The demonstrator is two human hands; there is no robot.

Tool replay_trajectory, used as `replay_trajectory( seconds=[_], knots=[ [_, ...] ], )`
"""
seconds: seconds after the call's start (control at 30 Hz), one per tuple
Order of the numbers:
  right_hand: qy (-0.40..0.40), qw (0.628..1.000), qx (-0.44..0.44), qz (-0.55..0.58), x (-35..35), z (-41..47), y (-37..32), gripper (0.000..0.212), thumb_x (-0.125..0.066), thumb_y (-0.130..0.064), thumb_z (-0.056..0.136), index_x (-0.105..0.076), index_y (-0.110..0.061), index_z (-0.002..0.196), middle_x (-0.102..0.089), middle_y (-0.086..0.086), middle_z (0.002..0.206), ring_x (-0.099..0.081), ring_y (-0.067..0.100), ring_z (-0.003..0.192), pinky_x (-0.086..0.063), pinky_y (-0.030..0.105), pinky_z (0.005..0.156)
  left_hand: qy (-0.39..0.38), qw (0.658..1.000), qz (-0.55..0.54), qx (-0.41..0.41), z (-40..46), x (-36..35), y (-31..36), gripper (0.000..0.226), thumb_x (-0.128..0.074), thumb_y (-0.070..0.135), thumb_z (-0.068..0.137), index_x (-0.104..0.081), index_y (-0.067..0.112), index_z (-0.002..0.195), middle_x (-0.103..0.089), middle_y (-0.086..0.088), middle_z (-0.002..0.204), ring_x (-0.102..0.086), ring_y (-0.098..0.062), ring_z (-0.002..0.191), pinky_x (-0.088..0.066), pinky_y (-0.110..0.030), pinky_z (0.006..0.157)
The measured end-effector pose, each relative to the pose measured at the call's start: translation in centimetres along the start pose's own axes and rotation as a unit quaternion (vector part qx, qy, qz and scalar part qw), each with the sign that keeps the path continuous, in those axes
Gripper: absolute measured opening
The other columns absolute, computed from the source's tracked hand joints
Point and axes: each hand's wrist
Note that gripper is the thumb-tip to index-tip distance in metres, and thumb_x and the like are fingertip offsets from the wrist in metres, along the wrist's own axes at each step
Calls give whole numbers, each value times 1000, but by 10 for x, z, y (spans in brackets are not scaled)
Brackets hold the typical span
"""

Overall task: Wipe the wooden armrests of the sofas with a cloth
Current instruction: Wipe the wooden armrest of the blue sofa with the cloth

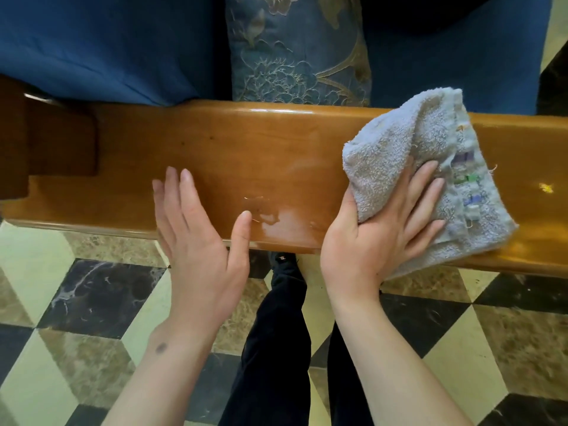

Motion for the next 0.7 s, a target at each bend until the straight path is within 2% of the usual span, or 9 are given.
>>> replay_trajectory(
  seconds=[0.1,0.23,0.3,0.37,0.43,0.5,0.53,0.6,0.7],
  knots=[
    [-58,991,118,-36,1,-5,2,73,-50,-45,96,-32,-19,162,-25,3,173,-15,23,161,-2,53,129,-30,999,15,-19,5,1,-1,80,-43,53,101,-9,13,162,-3,-8,172,7,-26,159,-3,-52,127],
    [-184,927,325,-25,13,8,13,68,-56,-43,89,-52,-19,152,-44,2,163,-32,23,156,-13,52,129,-58,995,44,-71,9,2,0,67,-42,35,107,-12,11,161,-3,-9,173,7,-25,159,-1,-47,126],
    [-254,875,412,-10,24,29,23,64,-60,-34,86,-58,-19,148,-50,0,159,-36,21,154,-17,52,128,-60,995,-4,-81,8,3,3,68,-47,13,105,-10,9,162,-10,-11,172,0,-24,159,-4,-44,128],
    [-338,794,506,-13,36,58,35,61,-59,-29,84,-62,-21,144,-53,-3,155,-37,19,154,-16,50,129,-47,993,-79,-73,6,6,8,76,-49,-6,99,-11,13,161,-20,-14,168,-13,-27,158,-13,-49,128],
    [-411,705,576,-39,51,87,50,62,-65,-22,82,-62,-25,144,-53,-8,156,-34,15,155,-12,45,131,-38,989,-113,-83,2,6,17,81,-47,-15,94,-14,19,160,-25,-11,165,-21,-27,155,-21,-55,125],
    [-432,657,614,-70,63,108,67,64,-71,-21,83,-60,-26,146,-49,-8,159,-31,13,156,-11,46,131,-39,987,-102,-114,0,1,30,79,-47,-15,95,-19,20,159,-29,-6,163,-24,-26,154,-25,-57,122],
    [-419,656,623,-75,67,116,76,62,-72,-23,86,-59,-24,146,-49,-6,159,-33,16,156,-14,48,131,-42,986,-90,-133,-2,-2,37,76,-49,-11,95,-21,19,159,-32,-5,161,-26,-27,154,-26,-57,122],
    [-347,713,606,-61,80,128,99,54,-67,-28,92,-60,-18,145,-51,2,157,-40,24,152,-23,54,128,-42,985,-66,-151,-7,-13,56,72,-55,0,96,-23,16,158,-35,-5,160,-27,-30,153,-26,-56,122],
    [-181,888,421,-32,86,131,120,52,-52,-39,101,-56,-15,147,-51,7,157,-40,26,152,-20,55,128,-25,995,-30,-96,-13,-24,77,72,-63,14,94,-26,15,157,-37,-10,157,-29,-35,149,-26,-59,119]
  ],
)
Point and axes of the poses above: each hand's wrist, its own z-axis towards the middle knuckle, its own x-axis out of the back of the hand, y = z × x
